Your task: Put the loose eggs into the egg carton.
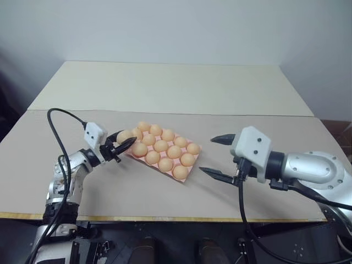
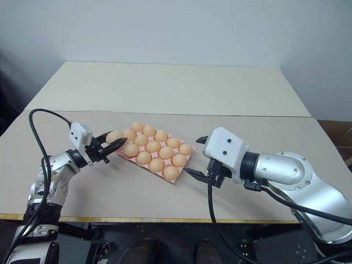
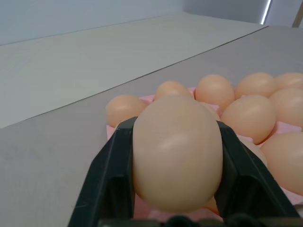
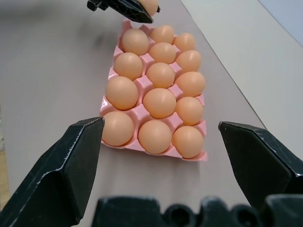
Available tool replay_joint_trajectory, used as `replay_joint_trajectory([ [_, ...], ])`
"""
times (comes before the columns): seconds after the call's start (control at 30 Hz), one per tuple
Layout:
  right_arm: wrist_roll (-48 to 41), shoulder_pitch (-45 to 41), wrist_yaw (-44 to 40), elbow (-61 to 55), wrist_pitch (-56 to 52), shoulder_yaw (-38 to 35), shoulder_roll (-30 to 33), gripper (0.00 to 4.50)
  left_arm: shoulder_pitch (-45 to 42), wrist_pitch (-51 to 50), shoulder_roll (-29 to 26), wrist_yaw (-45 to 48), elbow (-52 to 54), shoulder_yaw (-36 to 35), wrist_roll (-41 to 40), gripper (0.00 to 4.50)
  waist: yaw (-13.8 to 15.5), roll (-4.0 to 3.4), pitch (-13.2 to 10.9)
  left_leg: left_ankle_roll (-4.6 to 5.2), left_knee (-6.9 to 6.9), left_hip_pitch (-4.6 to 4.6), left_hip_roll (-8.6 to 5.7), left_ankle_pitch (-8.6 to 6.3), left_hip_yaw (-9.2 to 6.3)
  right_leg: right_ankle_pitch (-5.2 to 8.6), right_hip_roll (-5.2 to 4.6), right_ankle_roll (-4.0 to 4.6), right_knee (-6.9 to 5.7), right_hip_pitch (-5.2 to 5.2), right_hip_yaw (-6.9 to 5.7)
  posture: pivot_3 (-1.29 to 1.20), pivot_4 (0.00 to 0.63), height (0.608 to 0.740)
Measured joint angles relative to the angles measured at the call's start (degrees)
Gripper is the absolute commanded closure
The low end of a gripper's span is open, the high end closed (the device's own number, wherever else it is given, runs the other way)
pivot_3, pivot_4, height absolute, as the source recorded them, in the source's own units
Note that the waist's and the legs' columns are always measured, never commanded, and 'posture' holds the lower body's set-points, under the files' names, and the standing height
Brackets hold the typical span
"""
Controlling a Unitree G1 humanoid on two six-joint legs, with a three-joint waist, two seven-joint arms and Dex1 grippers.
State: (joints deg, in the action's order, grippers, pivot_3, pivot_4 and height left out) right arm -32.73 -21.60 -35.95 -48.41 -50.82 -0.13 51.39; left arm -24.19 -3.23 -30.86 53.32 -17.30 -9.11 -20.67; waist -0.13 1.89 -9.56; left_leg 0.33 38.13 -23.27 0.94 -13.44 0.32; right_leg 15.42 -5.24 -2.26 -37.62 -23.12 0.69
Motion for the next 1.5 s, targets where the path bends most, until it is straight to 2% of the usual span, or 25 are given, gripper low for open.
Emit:
replay_joint_trajectory([
  [0.03,0.0,0.1,0.0,-0.2,0.0,-0.1,0.0,0.0,0.0,0.6,0.1,0.1,-0.3,0.1,0.3,1.27,0.0,0.0,0.0,0.0,0.0,0.0,0.01,0.0,0.0,0.0,0.0,0.0,0.0,0.0,0.0,0.0,0.15,0.74],
  [0.33,0.0,0.4,0.2,-0.5,0.0,-0.3,0.0,0.0,-0.1,1.9,0.1,1.4,-0.5,0.0,0.2,1.27,-0.1,0.0,0.0,0.0,0.0,0.0,0.01,0.0,-0.02,0.0,0.01,0.0,0.0,0.0,-0.01,0.0,0.15,0.74],
  [0.47,0.0,0.3,0.0,-0.5,0.0,-0.3,0.1,0.0,2.4,1.4,-0.8,1.6,4.0,-0.7,-0.9,1.27,-0.2,0.0,0.0,0.0,0.0,-0.01,0.03,0.0,-0.01,0.0,0.01,0.0,0.01,-0.01,0.0,0.0,0.15,0.74],
  [0.6,-0.1,0.5,-0.1,-0.4,0.0,-0.6,0.4,0.0,7.7,-2.8,-5.1,2.8,14.2,-3.8,-5.5,1.27,-0.6,0.0,0.0,0.0,0.0,0.0,0.11,0.0,-0.03,0.0,0.05,0.0,0.0,-0.02,0.01,0.0,0.15,0.74],
  [0.73,-0.3,0.6,-0.7,-0.1,0.0,-1.1,1.0,0.0,13.6,-8.5,-12.2,4.7,25.2,-7.9,-10.2,1.27,-0.7,-0.02,0.0,0.0,-0.01,0.06,0.12,0.0,-0.01,0.0,0.03,0.0,0.0,0.02,0.05,0.0,0.15,0.74],
  [0.83,-1.6,2.1,-3.1,1.0,0.1,-4.1,2.7,0.0,20.7,-12.6,-16.8,8.0,32.3,-10.0,-13.2,1.27,-0.6,-0.06,0.0,0.0,-0.03,0.06,0.13,0.0,0.02,0.01,-0.01,0.0,0.07,0.03,0.05,0.0,0.15,0.74],
  [0.93,-4.3,5.4,-9.0,2.6,0.7,-10.0,6.0,0.0,26.6,-14.8,-19.4,10.6,36.0,-13.0,-15.4,1.27,-0.2,-0.06,0.0,0.0,-0.03,0.06,0.12,-0.01,0.01,0.01,-0.02,0.0,0.09,0.07,0.0,0.0,0.15,0.74],
  [1.03,-6.3,9.7,-16.4,3.6,3.2,-16.5,9.4,0.0,29.5,-16.1,-21.4,12.0,38.4,-16.7,-16.6,1.27,0.1,-0.06,0.0,0.01,-0.02,0.17,0.12,-0.01,0.03,0.01,0.01,0.0,0.1,0.18,0.0,0.0,0.15,0.74],
  [1.13,-6.9,12.3,-21.0,4.6,5.2,-19.5,11.0,0.0,30.9,-16.9,-22.4,12.8,39.5,-19.1,-17.6,1.27,0.1,-0.05,0.0,0.0,-0.02,0.25,0.12,-0.01,0.05,0.01,0.04,0.0,0.12,0.26,0.01,0.0,0.15,0.74],
  [1.3,-6.6,14.6,-24.8,6.2,7.6,-21.6,12.7,0.0,33.7,-17.9,-24.2,14.6,40.0,-23.2,-17.7,1.27,-0.1,-0.06,0.0,0.01,-0.04,0.27,0.14,-0.01,0.08,0.02,0.06,0.0,0.14,0.27,0.02,0.0,0.15,0.74],
  [1.5,-4.8,16.6,-25.3,6.8,10.1,-21.6,12.7,0.0,36.0,-19.4,-25.7,15.7,40.1,-27.3,-17.7,1.27,-0.1,-0.05,0.0,0.01,-0.04,0.25,0.13,-0.02,0.09,0.02,0.05,0.0,0.19,0.27,0.02,0.0,0.15,0.74],
])
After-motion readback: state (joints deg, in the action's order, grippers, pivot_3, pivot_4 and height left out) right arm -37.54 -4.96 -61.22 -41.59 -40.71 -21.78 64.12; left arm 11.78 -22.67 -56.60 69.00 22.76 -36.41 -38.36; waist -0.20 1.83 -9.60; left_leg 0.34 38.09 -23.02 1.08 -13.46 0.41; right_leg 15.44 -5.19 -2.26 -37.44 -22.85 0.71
